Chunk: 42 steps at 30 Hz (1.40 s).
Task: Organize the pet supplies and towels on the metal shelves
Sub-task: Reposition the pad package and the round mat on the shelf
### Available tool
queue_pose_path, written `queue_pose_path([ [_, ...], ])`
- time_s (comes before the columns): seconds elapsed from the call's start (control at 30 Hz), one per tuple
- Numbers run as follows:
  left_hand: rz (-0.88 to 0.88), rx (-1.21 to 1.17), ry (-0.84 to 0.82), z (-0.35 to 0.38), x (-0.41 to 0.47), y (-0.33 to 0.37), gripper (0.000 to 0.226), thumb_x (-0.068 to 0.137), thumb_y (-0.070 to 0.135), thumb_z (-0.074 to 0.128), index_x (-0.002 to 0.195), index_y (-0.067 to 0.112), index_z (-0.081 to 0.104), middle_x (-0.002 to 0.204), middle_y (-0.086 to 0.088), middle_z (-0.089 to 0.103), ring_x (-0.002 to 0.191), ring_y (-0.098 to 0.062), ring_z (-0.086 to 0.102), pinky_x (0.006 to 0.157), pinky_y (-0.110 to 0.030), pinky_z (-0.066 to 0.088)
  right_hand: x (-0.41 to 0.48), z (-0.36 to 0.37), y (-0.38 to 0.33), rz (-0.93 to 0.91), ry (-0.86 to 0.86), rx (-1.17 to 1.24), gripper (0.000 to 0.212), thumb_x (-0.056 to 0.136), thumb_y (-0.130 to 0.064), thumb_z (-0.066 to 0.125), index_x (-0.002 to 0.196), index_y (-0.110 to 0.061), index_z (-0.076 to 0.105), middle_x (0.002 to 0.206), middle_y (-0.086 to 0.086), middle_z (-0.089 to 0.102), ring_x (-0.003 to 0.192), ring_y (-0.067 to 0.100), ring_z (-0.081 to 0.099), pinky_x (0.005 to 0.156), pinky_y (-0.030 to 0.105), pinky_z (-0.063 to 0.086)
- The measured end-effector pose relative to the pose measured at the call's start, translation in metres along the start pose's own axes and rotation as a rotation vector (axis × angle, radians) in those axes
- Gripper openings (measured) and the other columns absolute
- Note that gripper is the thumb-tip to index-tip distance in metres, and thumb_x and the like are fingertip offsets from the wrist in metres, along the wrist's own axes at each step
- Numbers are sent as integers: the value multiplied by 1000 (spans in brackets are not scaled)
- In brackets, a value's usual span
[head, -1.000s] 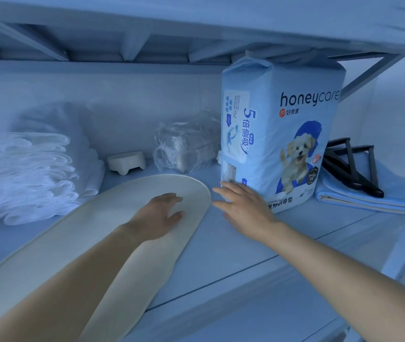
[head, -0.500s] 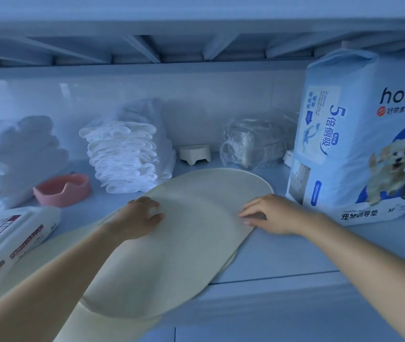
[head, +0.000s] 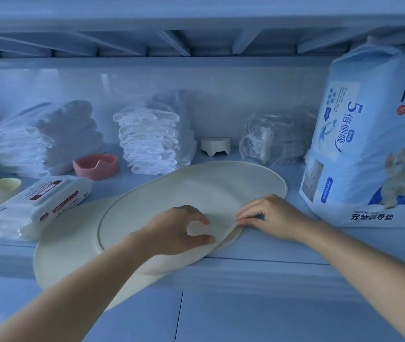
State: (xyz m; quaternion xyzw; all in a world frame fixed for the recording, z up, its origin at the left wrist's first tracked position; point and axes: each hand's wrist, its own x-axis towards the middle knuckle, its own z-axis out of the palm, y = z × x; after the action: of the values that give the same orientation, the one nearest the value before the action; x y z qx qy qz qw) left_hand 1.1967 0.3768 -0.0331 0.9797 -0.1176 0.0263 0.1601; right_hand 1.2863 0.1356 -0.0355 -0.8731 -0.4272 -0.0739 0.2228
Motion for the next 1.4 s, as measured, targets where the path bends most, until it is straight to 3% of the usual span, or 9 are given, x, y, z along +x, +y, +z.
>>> queue_pose_path([
  [0.2, -101, -63, 69, -6, -21, 9, 52, 65, 72, 57, 109, 44, 59, 121, 26, 52, 115, -2, 47, 101, -26, 37, 0, 1, -13, -74, 118, -10, 17, 87, -29, 63, 90, -18, 75, 90, -9, 73, 84, 4, 62, 75, 23, 48],
  [0.4, -56, -22, 92, -16, -51, 5, 19, 80, 36, 64, 98, 33, 68, 106, 18, 64, 100, -2, 56, 91, -28, 45, -6, 12, -40, -41, 75, 20, 13, 87, -26, 66, 92, -20, 76, 93, -10, 73, 83, 6, 64, 77, 25, 49],
  [0.5, -70, -53, 112, -19, -66, -7, 10, 82, 27, 62, 87, 26, 70, 89, 12, 67, 82, -2, 61, 79, -28, 51, -6, 19, -52, -2, 69, 40, 13, 87, -26, 65, 93, -21, 76, 93, -9, 72, 83, 5, 64, 78, 21, 49],
  [0.6, -47, -19, 141, -20, -81, -18, 12, 83, 25, 61, 88, 25, 71, 89, 9, 66, 76, -4, 58, 75, -27, 50, -5, 25, -68, 59, 35, 54, 13, 87, -27, 65, 91, -20, 75, 94, -9, 72, 85, 4, 63, 80, 23, 50],
  [0.77, -8, -68, 144, -20, -90, -27, 13, 85, 37, 62, 88, 28, 72, 92, 12, 64, 83, -5, 59, 78, -27, 50, -9, 23, -81, 140, -28, 33, 14, 85, -32, 67, 90, -21, 75, 96, -11, 70, 89, 3, 61, 82, 21, 48],
  [0.87, -39, -145, 154, -23, -86, -33, 25, 86, 47, 56, 91, 27, 71, 96, 12, 65, 87, -7, 58, 81, -27, 47, -6, 17, -84, 199, -89, 17, 18, 83, -39, 67, 91, -25, 74, 100, -12, 69, 95, 2, 60, 86, 21, 47],
  [1.0, -64, -113, 159, -26, -68, -52, 26, 91, 43, 50, 105, 27, 65, 102, 10, 63, 94, -11, 57, 79, -26, 45, 15, 18, -80, 218, -95, -33, 21, 85, -43, 62, 96, -28, 72, 103, -10, 67, 97, 8, 59, 90, 30, 47],
  [1.2, -156, -12, 195, -27, -23, -90, 22, 95, 29, 45, 105, 22, 64, 110, -2, 61, 103, -20, 56, 88, -30, 45, 72, 30, -62, 174, -117, -63, 23, 88, -40, 59, 104, -27, 69, 112, -6, 65, 101, 10, 57, 89, 27, 44],
  [1.4, -312, 114, 196, -35, 26, -123, 28, 96, 26, 40, 116, 20, 59, 123, -8, 51, 110, -26, 52, 91, -34, 44, 136, 39, -22, 137, -180, -92, 30, 88, -41, 58, 115, -28, 62, 126, -4, 56, 117, 16, 50, 99, 30, 39],
])
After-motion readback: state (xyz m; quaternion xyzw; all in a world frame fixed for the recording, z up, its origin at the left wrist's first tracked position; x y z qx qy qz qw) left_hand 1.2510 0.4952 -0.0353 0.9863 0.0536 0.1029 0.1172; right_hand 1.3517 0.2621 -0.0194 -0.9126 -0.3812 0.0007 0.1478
